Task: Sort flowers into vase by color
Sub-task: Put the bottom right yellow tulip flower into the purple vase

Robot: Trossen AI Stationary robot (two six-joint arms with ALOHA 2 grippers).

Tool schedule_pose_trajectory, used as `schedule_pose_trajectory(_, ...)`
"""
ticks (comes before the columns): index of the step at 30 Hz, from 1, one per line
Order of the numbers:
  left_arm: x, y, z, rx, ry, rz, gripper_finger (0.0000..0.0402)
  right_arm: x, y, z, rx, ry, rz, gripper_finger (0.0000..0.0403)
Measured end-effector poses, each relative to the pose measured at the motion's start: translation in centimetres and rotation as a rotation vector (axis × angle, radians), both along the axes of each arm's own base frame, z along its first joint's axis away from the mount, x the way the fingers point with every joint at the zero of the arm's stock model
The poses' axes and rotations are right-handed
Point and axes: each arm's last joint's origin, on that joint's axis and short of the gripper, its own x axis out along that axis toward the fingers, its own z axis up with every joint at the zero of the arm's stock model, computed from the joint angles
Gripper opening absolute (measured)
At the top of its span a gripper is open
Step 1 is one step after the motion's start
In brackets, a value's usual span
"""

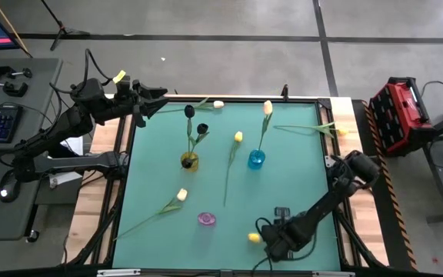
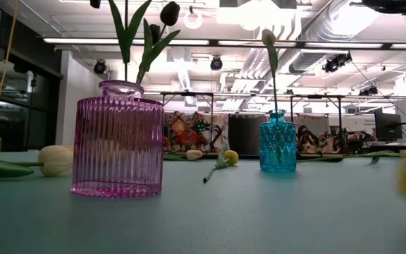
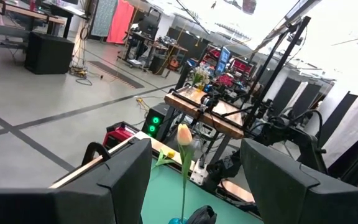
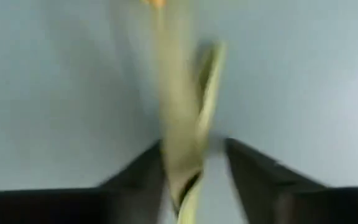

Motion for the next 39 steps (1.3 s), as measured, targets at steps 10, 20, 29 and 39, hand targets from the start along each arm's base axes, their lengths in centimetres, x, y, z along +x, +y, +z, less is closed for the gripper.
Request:
schedule_pose_trajectory(10,0.0,0.0,0.1,0.037,0.003,0.005,0.0235,2.7,-7.7,5.0,-0.263,-0.208,-0.185,0.0005)
schedule_pose_trajectory(20,0.0,0.0,0.1,0.036,0.004,0.005,0.0235,7.2,-14.8,10.2,0.143,-1.138,-0.413,0.0001)
schedule_pose_trajectory(29,0.0,0.1,0.1,0.034,0.003,0.024,0.0235,7.7,-17.8,12.3,0.479,-1.657,-0.197,0.0001)
schedule_pose_trajectory(39,-0.1,0.2,0.1,0.024,0.0,0.059,0.0235,12.0,-17.1,11.2,0.51,-1.713,0.015,0.0)
